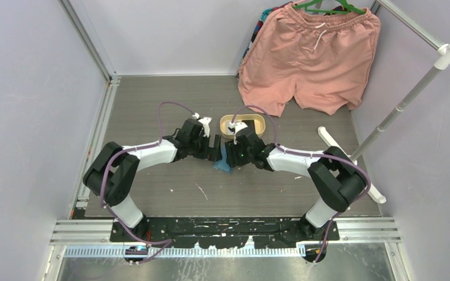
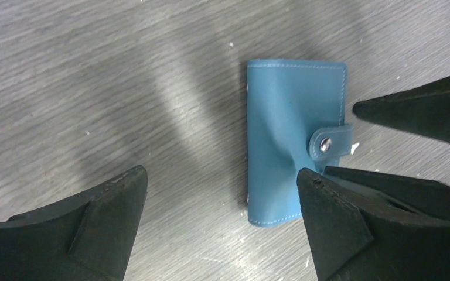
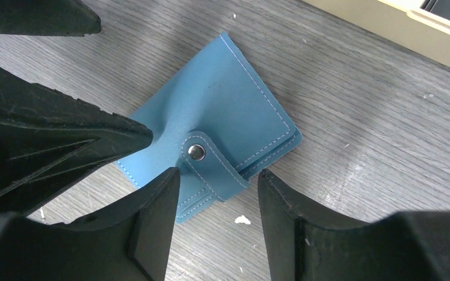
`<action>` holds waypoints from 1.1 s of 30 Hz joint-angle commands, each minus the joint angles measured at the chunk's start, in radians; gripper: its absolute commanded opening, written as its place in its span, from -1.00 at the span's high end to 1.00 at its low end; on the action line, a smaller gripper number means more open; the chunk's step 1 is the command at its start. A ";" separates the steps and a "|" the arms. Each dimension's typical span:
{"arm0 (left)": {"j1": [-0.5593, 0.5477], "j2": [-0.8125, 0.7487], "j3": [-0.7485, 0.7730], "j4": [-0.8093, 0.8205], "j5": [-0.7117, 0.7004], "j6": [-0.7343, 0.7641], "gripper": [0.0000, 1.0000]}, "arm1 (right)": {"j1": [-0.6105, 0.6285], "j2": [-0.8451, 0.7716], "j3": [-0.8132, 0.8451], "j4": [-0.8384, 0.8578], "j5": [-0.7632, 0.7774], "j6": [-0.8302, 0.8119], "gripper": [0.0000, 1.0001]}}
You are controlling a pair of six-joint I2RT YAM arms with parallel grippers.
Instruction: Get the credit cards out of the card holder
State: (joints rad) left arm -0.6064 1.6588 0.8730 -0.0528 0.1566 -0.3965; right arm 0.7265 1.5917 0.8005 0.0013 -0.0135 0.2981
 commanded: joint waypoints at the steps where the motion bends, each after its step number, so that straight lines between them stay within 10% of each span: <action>1: 0.004 0.064 0.000 0.026 0.028 -0.034 -0.99 | 0.001 0.030 0.040 0.068 0.001 -0.014 -0.08; 9: -0.014 0.078 0.031 -0.062 -0.066 0.008 -0.98 | 0.005 0.080 0.054 0.069 -0.005 -0.019 0.22; 15: -0.023 0.106 0.034 -0.085 -0.104 0.002 -0.97 | 0.007 0.083 0.047 0.070 0.009 -0.020 0.96; 33: -0.064 0.270 0.039 -0.015 -0.059 -0.040 -0.88 | 0.005 -0.081 -0.233 0.569 -0.248 0.012 0.97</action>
State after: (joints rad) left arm -0.6510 1.8164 0.9791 0.0994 0.0608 -0.4042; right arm 0.7273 1.5246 0.5755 0.3367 -0.1345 0.3069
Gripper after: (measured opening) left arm 0.939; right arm 0.047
